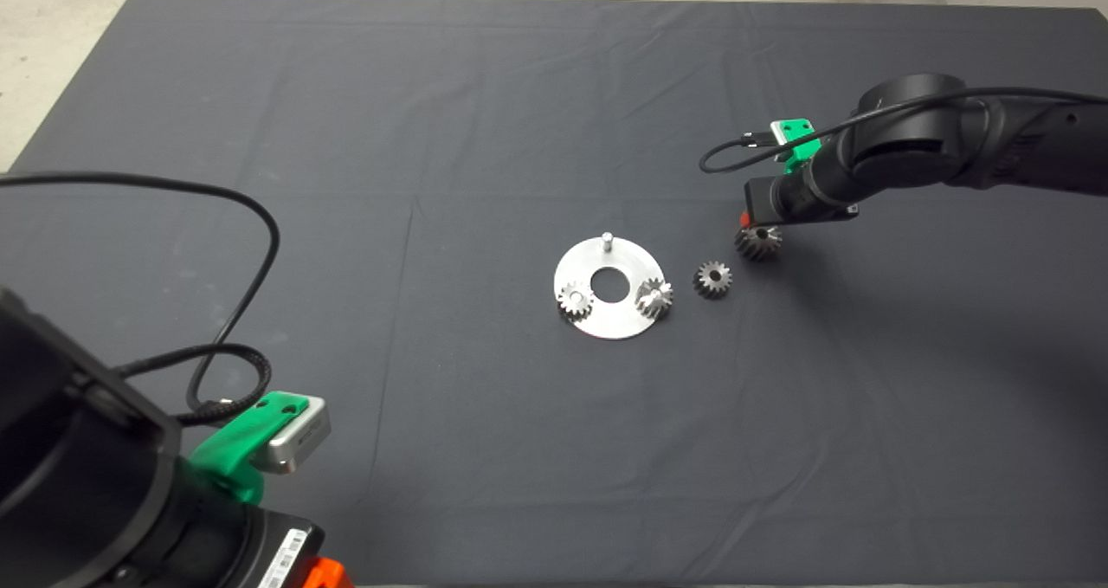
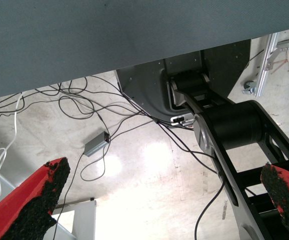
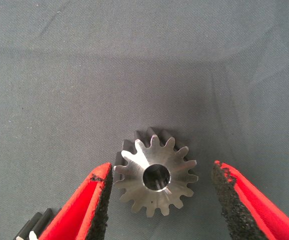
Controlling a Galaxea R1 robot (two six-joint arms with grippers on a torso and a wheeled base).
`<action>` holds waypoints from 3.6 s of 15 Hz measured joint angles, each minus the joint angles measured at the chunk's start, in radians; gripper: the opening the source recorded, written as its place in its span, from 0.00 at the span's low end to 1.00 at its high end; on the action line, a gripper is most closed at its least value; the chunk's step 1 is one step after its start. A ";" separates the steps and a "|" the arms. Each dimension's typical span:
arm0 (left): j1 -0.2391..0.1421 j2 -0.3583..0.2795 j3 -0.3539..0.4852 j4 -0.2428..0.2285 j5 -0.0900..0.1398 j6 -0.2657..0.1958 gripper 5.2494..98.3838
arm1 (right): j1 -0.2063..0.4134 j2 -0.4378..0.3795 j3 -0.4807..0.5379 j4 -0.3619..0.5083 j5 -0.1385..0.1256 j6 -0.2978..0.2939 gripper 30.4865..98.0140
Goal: Remove an incorrectly installed larger gear and replace it with the correct smaller gear
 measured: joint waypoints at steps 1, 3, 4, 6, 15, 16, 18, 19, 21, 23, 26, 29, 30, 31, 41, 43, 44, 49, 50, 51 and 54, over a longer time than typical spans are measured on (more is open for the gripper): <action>0.000 0.000 0.000 0.000 0.000 0.000 1.00 | 0.000 0.000 0.003 0.000 -0.001 0.000 0.41; 0.000 0.000 0.000 0.000 0.000 0.000 1.00 | 0.001 -0.002 0.051 0.001 -0.009 0.000 0.41; 0.000 0.000 0.000 0.000 0.000 0.000 1.00 | 0.007 -0.002 0.093 0.016 -0.012 0.000 0.46; 0.000 0.000 0.000 0.000 -0.001 0.000 1.00 | 0.048 0.001 0.167 0.076 -0.012 0.000 0.48; 0.000 0.000 0.000 0.000 -0.002 0.000 1.00 | 0.064 0.009 0.221 0.106 -0.046 -0.009 0.62; 0.000 0.000 0.000 0.000 -0.003 0.000 1.00 | 0.063 0.009 0.221 0.106 -0.047 -0.009 0.63; 0.000 0.000 0.000 0.000 -0.003 0.000 1.00 | 0.056 0.005 0.221 0.106 -0.052 -0.009 0.69; 0.000 0.000 0.000 0.000 -0.002 0.000 1.00 | 0.045 0.006 0.220 0.106 -0.053 -0.009 0.70; 0.003 0.000 0.000 0.000 -0.003 0.000 1.00 | 0.025 0.007 0.219 0.106 -0.052 -0.008 0.78; 0.003 0.000 0.000 0.000 -0.003 0.000 1.00 | 0.003 0.007 0.211 0.106 -0.052 -0.008 0.78; 0.004 0.000 0.004 0.000 -0.003 0.000 1.00 | -0.008 0.008 0.208 0.106 -0.050 -0.005 0.84; 0.006 0.000 0.004 0.000 -0.003 0.000 1.00 | -0.008 0.009 0.208 0.106 -0.048 -0.005 0.93; 0.006 0.000 0.004 0.000 -0.003 0.000 1.00 | -0.008 0.009 0.208 0.106 -0.048 -0.005 0.93; 0.006 0.000 0.004 0.000 -0.003 0.000 1.00 | -0.008 0.009 0.208 0.106 -0.047 -0.005 0.94; 0.012 0.000 0.004 0.000 -0.002 0.000 1.00 | -0.058 0.009 0.213 0.103 -0.051 -0.009 1.00; 0.017 0.000 0.004 0.000 -0.002 0.000 1.00 | -0.058 0.006 0.213 0.089 -0.050 -0.009 1.00; 0.017 0.000 0.004 0.000 -0.002 0.000 1.00 | -0.058 0.006 0.213 0.076 -0.053 -0.010 1.00; 0.017 0.000 0.004 0.000 -0.002 0.000 1.00 | -0.078 0.006 0.214 -0.032 -0.047 -0.025 1.00; 0.017 0.000 0.004 0.000 -0.002 0.000 1.00 | -0.093 0.007 0.214 -0.047 -0.044 -0.032 1.00; 0.018 0.000 0.004 0.000 -0.002 -0.001 1.00 | -0.106 0.007 0.213 -0.061 -0.041 -0.031 0.99; 0.022 0.000 0.004 0.000 0.008 -0.001 1.00 | -0.113 0.007 0.213 -0.071 -0.021 -0.031 0.96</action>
